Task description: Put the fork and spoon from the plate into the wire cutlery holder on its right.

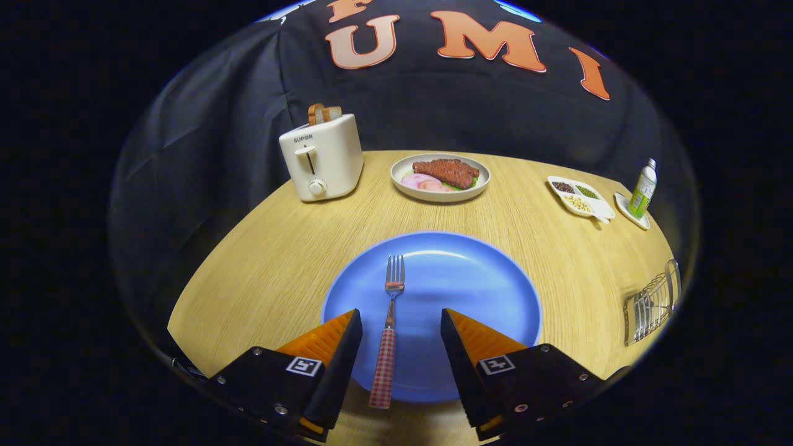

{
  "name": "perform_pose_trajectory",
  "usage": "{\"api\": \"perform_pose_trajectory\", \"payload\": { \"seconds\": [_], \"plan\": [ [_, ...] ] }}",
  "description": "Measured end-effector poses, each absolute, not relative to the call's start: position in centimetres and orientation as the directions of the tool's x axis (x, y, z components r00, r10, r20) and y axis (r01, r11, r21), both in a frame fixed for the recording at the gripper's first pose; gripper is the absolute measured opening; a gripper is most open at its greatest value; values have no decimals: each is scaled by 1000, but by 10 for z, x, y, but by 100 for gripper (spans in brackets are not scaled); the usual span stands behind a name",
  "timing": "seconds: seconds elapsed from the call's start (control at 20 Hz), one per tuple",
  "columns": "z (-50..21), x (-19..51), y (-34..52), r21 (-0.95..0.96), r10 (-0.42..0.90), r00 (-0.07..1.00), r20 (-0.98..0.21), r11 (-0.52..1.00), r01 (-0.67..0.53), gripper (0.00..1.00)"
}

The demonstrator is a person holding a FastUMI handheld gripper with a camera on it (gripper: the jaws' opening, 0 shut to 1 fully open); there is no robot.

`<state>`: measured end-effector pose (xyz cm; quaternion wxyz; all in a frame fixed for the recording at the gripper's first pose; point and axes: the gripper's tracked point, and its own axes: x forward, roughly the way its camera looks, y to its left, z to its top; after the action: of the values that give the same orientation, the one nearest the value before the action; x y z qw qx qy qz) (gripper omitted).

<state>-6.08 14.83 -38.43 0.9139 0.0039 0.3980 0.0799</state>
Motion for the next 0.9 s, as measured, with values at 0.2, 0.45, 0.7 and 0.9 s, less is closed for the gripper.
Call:
{"api": "perform_pose_trajectory", "payload": {
  "seconds": [0.2, 0.45, 0.7, 0.9],
  "plan": [
    [-397, -66, 149, 73, 145, 645, -750, 988, -138, 55],
    [-396, -67, 147, 99, 153, 626, -765, 988, -121, 14],
    [-393, -68, 141, 149, 171, 597, -784, 985, -86, 8],
    [-362, -64, 121, 142, 156, 640, -752, 987, -73, 8]
  ]
}}
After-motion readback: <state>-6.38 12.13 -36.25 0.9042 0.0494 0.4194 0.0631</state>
